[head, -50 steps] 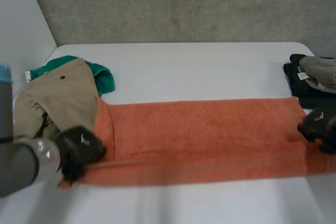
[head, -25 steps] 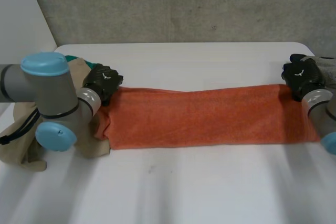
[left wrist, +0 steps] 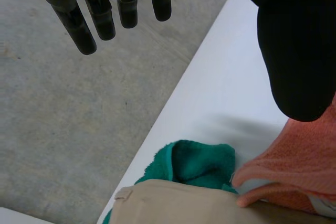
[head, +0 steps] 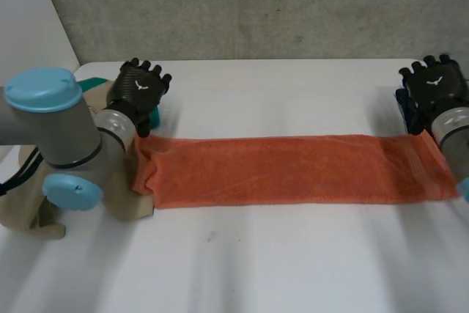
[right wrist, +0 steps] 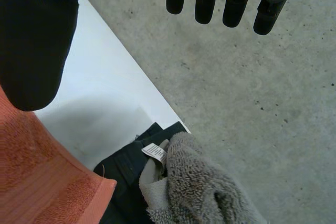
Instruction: Fold the laundry.
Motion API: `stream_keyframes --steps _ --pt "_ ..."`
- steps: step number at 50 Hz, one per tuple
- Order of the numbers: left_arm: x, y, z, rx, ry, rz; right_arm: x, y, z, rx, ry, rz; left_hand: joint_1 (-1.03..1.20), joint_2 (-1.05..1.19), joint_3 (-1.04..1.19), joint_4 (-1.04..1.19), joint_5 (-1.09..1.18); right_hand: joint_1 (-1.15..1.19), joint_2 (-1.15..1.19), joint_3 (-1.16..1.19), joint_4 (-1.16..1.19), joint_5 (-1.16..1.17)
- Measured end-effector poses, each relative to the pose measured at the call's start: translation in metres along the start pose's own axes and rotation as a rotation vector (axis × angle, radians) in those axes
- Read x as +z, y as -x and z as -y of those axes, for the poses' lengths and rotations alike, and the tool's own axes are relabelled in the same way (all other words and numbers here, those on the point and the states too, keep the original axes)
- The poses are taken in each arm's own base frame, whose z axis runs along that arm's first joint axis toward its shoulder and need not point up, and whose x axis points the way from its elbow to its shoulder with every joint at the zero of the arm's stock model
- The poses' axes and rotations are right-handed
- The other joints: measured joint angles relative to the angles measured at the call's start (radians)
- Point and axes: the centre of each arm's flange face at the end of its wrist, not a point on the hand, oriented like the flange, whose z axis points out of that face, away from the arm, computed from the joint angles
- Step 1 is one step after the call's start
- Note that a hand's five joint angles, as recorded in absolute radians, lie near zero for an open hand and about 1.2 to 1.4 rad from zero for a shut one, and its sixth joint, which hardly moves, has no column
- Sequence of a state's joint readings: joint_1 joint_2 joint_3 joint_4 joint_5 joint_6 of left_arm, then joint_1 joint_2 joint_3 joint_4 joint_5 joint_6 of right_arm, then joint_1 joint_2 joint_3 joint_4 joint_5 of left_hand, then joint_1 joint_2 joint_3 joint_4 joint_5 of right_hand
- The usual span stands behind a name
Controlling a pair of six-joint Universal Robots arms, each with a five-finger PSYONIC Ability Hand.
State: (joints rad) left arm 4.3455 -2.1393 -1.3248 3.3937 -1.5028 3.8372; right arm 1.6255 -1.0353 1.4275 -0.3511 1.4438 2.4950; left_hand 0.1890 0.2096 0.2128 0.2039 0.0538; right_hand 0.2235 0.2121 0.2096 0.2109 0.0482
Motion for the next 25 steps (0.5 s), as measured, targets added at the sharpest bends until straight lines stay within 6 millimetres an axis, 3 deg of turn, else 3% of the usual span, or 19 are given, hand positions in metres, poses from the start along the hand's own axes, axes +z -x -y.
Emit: stream_keyframes --steps 4,8,15,25 --pt "-0.019 0.003 0.008 -0.021 0.016 -0.014 -0.016 -0.016 0.009 0.041 0.040 0.050 0.000 0.000 0.000 0.000 0.000 0.000 0.000 0.000 0.000 0.000" --pt "-0.038 0.000 0.011 -0.040 0.041 -0.041 -0.030 -0.024 0.005 0.064 0.132 0.108 0.000 0.000 0.000 0.000 0.000 0.001 0.001 0.001 0.001 0.000" --pt "-0.075 -0.013 0.010 -0.100 0.069 -0.091 -0.060 -0.028 -0.030 0.099 0.365 0.241 0.000 0.000 0.000 0.000 0.000 0.040 0.064 0.070 0.066 0.064" --pt "-0.086 -0.023 0.004 -0.163 0.059 -0.093 -0.053 -0.024 -0.084 0.066 0.320 0.192 0.000 0.000 0.000 0.000 0.000 0.040 0.064 0.070 0.066 0.064"
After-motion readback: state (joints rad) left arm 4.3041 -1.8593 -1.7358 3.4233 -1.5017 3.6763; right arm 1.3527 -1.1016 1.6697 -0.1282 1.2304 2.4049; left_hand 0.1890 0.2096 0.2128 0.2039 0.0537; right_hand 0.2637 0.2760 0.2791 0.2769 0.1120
